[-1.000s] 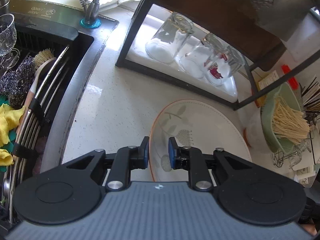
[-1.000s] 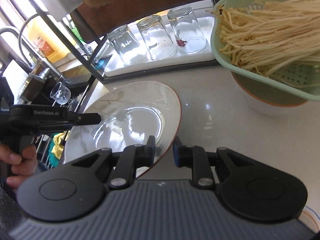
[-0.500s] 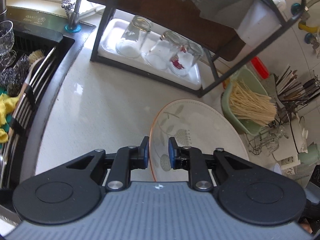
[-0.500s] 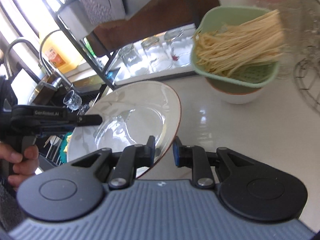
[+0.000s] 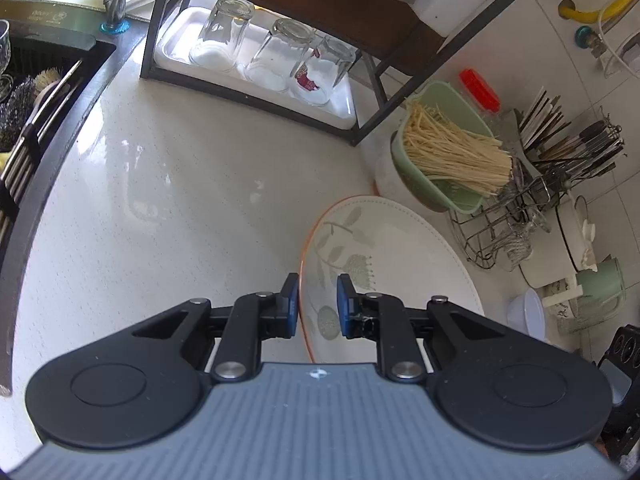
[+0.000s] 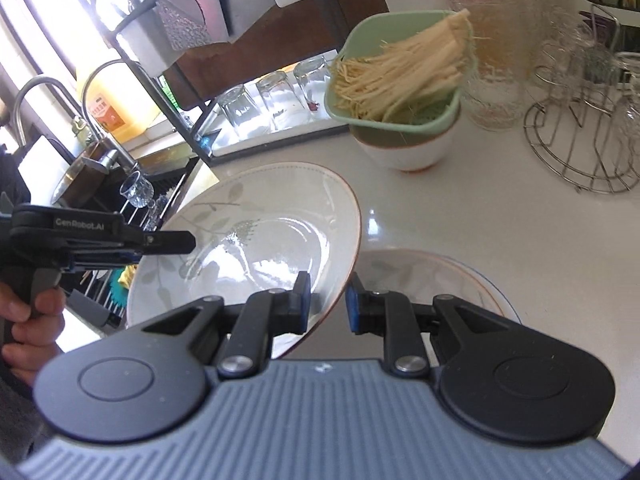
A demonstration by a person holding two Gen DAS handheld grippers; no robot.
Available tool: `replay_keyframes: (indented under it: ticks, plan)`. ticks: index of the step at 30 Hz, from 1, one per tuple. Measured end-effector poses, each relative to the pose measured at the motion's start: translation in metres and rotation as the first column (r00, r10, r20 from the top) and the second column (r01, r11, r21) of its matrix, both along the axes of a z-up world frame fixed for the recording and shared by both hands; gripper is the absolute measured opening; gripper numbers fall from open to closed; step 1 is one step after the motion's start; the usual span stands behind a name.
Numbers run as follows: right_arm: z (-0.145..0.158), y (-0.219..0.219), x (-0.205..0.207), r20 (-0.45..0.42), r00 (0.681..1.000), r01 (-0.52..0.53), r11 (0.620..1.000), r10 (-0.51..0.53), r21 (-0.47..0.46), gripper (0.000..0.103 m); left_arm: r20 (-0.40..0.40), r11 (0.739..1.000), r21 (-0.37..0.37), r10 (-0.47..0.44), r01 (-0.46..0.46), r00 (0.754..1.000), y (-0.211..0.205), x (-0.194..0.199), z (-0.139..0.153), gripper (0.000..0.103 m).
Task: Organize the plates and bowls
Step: 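Lift the leaf-print plate with both tools and carry it toward the plate stack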
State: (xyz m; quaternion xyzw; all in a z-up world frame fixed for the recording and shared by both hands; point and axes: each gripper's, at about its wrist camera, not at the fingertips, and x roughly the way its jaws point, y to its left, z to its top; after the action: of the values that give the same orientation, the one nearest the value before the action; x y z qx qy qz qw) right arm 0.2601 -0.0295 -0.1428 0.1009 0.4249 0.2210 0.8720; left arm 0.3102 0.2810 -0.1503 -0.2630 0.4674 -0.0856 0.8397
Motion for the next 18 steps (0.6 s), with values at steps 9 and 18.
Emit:
replay_keyframes:
  ticks: [9,18]
  plan:
    - [-0.007,-0.016,-0.017,0.002,1.000,0.000,1.000,0.000,0.001,0.022,-0.026,1.000,0.005,-0.026,0.026,0.999,-0.017,-0.018,-0.003,0.022]
    - [-0.031,-0.039,-0.027,-0.040,0.997,0.064,0.996,-0.062,0.062,0.022,-0.046,0.996,0.039,-0.077,0.079,0.996,-0.037,-0.017,-0.009,0.022]
